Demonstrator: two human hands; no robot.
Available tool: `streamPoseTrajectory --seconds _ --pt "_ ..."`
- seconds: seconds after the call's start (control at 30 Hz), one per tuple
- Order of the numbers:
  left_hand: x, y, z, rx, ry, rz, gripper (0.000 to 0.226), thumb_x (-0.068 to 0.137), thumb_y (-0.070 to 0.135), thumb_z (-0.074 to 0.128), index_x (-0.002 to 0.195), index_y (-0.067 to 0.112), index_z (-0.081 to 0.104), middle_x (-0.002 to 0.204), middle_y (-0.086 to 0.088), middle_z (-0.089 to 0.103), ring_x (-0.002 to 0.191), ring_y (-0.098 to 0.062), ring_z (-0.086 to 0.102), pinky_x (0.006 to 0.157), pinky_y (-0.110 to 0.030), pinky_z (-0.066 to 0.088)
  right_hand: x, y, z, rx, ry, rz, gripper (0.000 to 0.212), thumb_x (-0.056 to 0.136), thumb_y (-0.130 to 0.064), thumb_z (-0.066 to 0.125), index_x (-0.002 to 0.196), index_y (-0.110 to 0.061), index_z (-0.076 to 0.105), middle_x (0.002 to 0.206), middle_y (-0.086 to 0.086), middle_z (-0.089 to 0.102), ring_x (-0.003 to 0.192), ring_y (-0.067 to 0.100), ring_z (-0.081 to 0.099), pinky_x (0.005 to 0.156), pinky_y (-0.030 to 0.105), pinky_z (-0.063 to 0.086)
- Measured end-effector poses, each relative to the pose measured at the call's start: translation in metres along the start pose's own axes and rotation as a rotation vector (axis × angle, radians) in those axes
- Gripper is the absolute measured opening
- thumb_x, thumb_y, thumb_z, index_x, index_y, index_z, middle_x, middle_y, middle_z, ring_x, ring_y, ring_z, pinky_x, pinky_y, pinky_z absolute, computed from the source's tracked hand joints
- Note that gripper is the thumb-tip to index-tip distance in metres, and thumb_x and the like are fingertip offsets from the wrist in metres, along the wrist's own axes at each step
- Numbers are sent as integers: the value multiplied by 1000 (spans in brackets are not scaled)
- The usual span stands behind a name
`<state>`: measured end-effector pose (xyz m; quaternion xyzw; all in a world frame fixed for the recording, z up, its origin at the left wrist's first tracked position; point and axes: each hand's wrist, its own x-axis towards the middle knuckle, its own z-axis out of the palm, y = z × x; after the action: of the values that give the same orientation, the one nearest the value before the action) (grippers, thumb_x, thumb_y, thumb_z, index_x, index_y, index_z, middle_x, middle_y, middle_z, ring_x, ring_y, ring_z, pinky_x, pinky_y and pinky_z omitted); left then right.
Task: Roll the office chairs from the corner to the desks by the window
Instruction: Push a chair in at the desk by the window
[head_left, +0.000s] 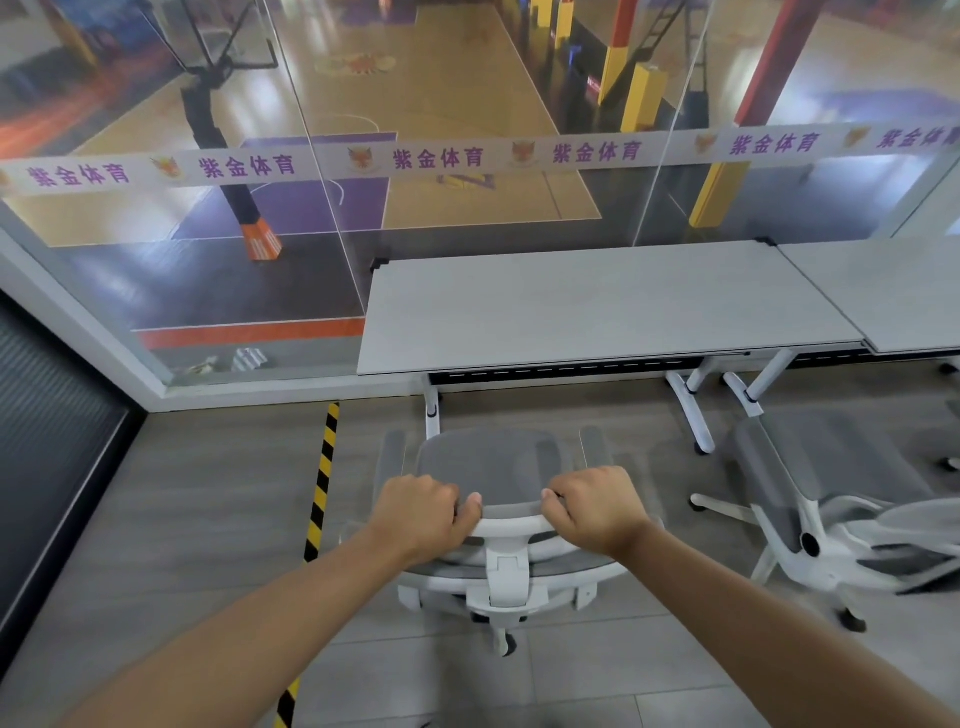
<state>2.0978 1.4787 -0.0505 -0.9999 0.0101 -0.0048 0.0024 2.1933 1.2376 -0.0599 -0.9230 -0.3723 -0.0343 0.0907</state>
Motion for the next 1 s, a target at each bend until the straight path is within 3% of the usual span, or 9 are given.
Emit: streamPoseTrajectory --seconds 0.33,0.67,1.0 --pt "-13 -8 -1 -7 41 12 64 93 55 12 57 18 51 46 3 47 40 -13 44 42 -23 29 2 -11 3 20 -3 -31 45 88 -38 38 53 -12 38 43 4 39 39 17 23 43 25 15" --pt "-8 -16 3 -59 53 5 60 95 51 23 51 18 45 41 5 38 35 -13 42 39 -25 34 9 -11 3 14 -19 -37 44 90 -39 35 52 -17 29 43 -2 28 40 15 20 43 24 13" --pt "9 -20 5 -55 69 28 60 95 52 22 51 18 46 41 4 40 35 -11 41 41 -22 30 20 -2 5 24 -16 -10 46 89 -41 31 53 -13 34 43 5 39 41 18 23 44 26 17"
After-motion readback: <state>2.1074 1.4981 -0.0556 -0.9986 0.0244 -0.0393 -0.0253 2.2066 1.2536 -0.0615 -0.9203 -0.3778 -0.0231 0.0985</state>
